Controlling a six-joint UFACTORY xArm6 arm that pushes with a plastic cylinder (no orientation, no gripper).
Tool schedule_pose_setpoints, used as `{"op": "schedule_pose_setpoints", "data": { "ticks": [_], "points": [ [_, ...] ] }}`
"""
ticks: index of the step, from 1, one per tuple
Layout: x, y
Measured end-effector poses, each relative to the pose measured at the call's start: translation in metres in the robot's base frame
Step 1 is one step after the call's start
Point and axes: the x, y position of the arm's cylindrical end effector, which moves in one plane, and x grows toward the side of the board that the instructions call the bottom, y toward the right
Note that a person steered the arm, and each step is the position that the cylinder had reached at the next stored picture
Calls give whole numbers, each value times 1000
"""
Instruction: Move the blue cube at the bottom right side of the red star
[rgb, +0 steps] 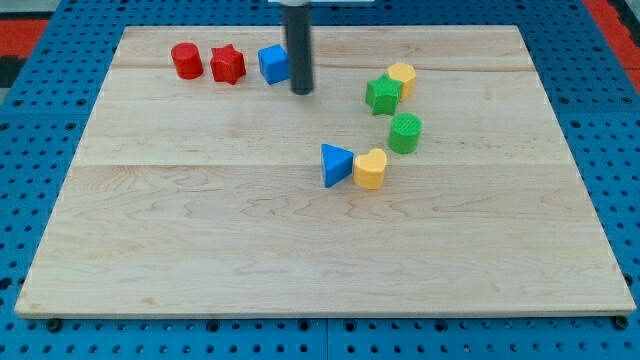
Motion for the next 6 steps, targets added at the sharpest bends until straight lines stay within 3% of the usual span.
{"op": "schedule_pose_setpoints", "data": {
  "ticks": [1,2,4,6],
  "points": [
    [-27,42],
    [-57,40],
    [-60,-42],
    [-37,-77]
  ]
}}
